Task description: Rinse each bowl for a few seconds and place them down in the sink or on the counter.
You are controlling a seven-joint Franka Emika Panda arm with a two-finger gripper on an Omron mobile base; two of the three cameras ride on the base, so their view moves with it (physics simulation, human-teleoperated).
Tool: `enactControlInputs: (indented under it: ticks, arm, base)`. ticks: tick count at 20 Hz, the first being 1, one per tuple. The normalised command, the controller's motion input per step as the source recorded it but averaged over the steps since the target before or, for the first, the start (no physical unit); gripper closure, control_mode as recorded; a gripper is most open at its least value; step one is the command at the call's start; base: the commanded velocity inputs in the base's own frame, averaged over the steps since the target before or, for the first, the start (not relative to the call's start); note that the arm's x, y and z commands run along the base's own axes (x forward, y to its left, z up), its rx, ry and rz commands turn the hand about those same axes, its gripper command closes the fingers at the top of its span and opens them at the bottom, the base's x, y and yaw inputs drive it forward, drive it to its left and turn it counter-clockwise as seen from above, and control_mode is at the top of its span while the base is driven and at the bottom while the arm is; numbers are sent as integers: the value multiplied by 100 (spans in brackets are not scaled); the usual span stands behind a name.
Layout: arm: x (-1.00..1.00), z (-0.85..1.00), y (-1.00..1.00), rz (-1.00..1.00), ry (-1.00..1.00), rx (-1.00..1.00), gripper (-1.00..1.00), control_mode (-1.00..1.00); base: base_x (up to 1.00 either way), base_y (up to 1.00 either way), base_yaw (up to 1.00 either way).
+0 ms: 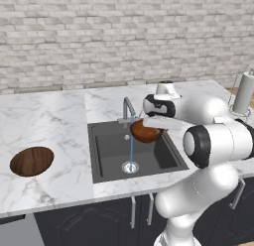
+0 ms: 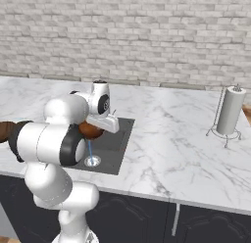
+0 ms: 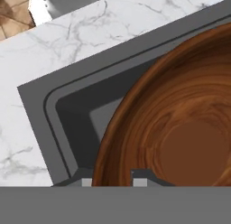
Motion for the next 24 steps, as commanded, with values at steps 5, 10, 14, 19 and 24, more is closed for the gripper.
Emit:
enactControlInputs:
  ticks: [5, 10, 14, 19, 24]
  arm:
    - [25, -13, 2, 7, 0, 1, 100, -100]
    - [20, -10, 0, 7, 0, 2, 100, -100]
    - [18, -8, 0, 7, 0, 4, 100, -100]
    - [15, -5, 0, 6, -1, 6, 100, -100]
    - [19, -6, 17, 1, -4, 8, 100, -100]
  base:
    - [0, 0, 0]
    - [0, 0, 0]
    - [0, 0, 0]
    - [0, 0, 0]
    - [0, 0, 0]
